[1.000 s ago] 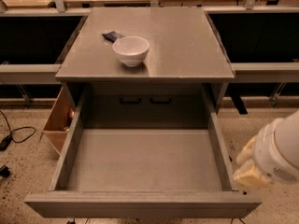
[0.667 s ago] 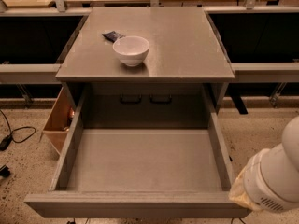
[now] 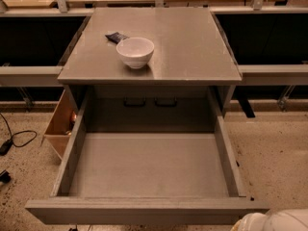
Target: Close top drawer
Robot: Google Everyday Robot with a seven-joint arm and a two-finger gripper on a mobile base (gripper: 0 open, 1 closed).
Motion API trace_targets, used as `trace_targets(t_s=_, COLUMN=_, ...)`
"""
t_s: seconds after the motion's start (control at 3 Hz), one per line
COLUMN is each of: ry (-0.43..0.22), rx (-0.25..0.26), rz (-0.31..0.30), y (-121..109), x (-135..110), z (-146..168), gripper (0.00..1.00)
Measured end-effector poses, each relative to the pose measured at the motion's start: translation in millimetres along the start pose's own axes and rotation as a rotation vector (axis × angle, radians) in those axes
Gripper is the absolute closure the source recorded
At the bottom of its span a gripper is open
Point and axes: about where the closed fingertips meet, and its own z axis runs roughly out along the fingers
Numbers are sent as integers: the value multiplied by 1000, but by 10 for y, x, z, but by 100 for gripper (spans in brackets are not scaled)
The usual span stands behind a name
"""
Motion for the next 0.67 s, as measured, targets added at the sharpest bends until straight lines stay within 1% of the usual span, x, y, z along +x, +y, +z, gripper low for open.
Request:
trace_targets(t_s=0.33, ry=-63, rx=134, rz=-15, y=-364, x=-69, z=239, gripper=100)
trace_targets(t_s=0.67, ry=-92, rx=158, rz=-17, y=-504, x=-109, z=289, gripper=100)
